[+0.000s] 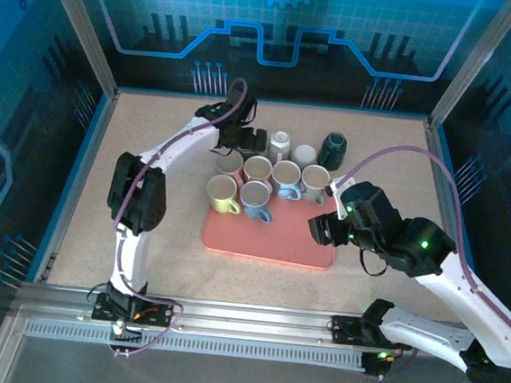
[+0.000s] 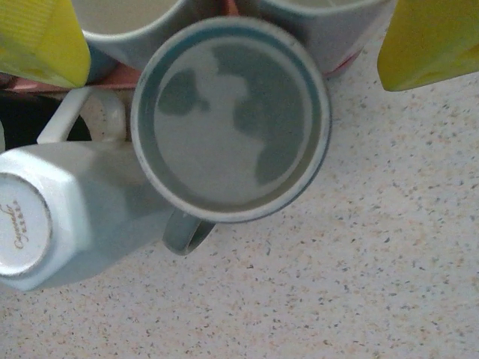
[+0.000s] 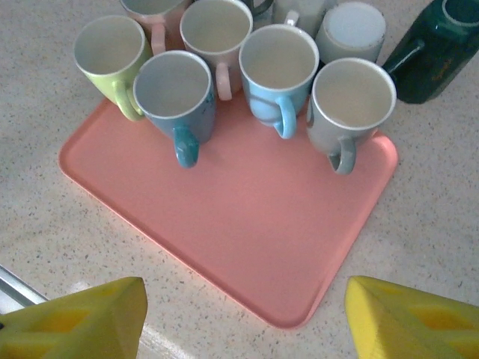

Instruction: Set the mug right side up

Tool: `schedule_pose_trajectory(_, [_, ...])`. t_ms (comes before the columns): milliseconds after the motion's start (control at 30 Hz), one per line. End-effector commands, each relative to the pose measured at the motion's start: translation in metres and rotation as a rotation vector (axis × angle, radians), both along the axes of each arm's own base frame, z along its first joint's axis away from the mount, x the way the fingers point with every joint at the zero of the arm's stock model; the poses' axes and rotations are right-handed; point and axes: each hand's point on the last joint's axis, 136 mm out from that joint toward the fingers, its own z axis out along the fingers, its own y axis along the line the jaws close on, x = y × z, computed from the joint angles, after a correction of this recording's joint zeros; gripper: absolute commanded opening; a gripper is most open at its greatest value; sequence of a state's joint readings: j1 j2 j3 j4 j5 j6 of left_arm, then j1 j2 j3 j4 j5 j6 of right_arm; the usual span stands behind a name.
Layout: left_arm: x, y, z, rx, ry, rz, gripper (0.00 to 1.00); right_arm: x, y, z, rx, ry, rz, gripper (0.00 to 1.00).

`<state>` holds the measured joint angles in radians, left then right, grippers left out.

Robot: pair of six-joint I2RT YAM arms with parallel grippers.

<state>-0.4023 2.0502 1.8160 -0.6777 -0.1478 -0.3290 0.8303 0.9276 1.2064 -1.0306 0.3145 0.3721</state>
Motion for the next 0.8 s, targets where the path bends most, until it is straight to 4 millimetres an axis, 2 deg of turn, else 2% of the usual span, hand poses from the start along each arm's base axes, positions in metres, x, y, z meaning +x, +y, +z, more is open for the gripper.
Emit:
schedule_pose_trajectory(0, [0.017,-0.006,0.005,-0.018,-0.035,-0.03,0.99,-0.004,-0.006,-0.004,-0.005,0.023,-0.037,0.72])
schedule_pose_trajectory(267, [0.026,-0.002,-0.021,0.042,-0.005,-0.033,0.99,-0.003,0.003,-0.009,0.008,0.044,-0.044,0.72])
schedule_pose_trajectory(467, [0.026,0.006,-0.036,0.057,0.028,-0.026,0.99,0.0,0.008,-0.005,0.03,0.039,-0.048,0.72])
schedule_pose_trajectory(767, [0.039,0.02,-0.05,0.04,0.035,0.005,0.88,0.002,0.013,-0.01,0.035,0.05,-0.048,0.69])
